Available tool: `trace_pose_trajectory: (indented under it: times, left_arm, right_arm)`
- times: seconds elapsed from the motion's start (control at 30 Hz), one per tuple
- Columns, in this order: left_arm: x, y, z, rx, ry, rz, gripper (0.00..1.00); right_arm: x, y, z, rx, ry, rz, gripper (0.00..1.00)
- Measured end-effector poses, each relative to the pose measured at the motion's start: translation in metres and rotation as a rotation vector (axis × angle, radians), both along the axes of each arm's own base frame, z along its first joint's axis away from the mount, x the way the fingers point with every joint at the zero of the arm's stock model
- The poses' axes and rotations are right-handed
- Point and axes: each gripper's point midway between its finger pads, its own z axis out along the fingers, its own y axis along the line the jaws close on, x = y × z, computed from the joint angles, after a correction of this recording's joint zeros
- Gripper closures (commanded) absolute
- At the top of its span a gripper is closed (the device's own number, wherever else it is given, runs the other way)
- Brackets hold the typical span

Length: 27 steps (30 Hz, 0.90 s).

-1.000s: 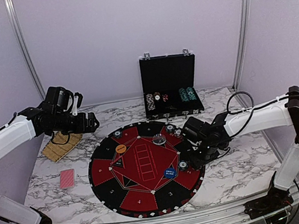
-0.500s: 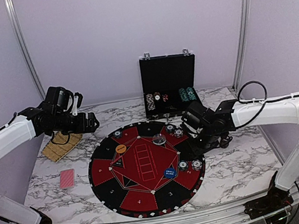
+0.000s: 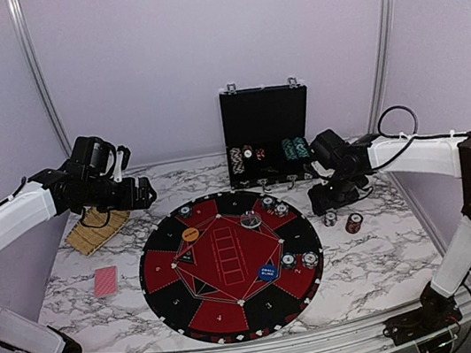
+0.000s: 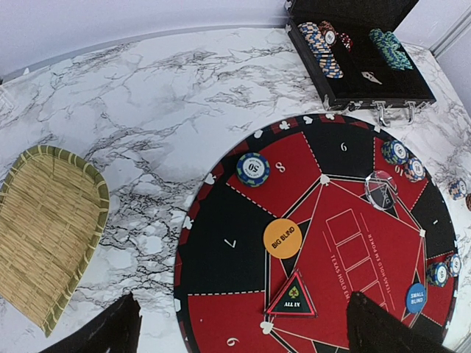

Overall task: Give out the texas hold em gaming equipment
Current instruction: Place the poker chips pile in the small blind area, then pick up the pile of poker chips from the center of the board.

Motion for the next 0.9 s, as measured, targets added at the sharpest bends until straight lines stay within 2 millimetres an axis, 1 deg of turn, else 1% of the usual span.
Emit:
trace_pose_trajectory:
  times: [0.1,0.2,0.43,0.57,0.7,0.9]
  left_arm:
    - [0.0,0.0,0.0,0.0,0.0,-0.001,0.01]
    - [0.0,0.0,0.0,0.0,0.0,0.0,0.01]
    - [0.0,0.0,0.0,0.0,0.0,0.0,0.01]
    - [0.0,0.0,0.0,0.0,0.0,0.0,0.01]
    - [0.0,0.0,0.0,0.0,0.0,0.0,0.01]
    - [0.0,0.0,-0.002,0.002,0.004,0.0,0.01]
  right_arm:
    - [0.009,-0.009,-0.017,-0.013,0.04,0.0,0.26]
    - [0.011,-0.017,-0.032,-0.02,0.082,0.005,0.24]
    - [0.016,-0.022,-0.054,-0.015,0.134,0.028,0.25]
    - [0.02,-0.021,-0.064,-0.018,0.154,0.044,0.28]
    - [0.021,-0.026,-0.072,-0.025,0.17,0.043,0.32]
    - [0.025,-0.031,-0.073,-0.023,0.165,0.033,0.41]
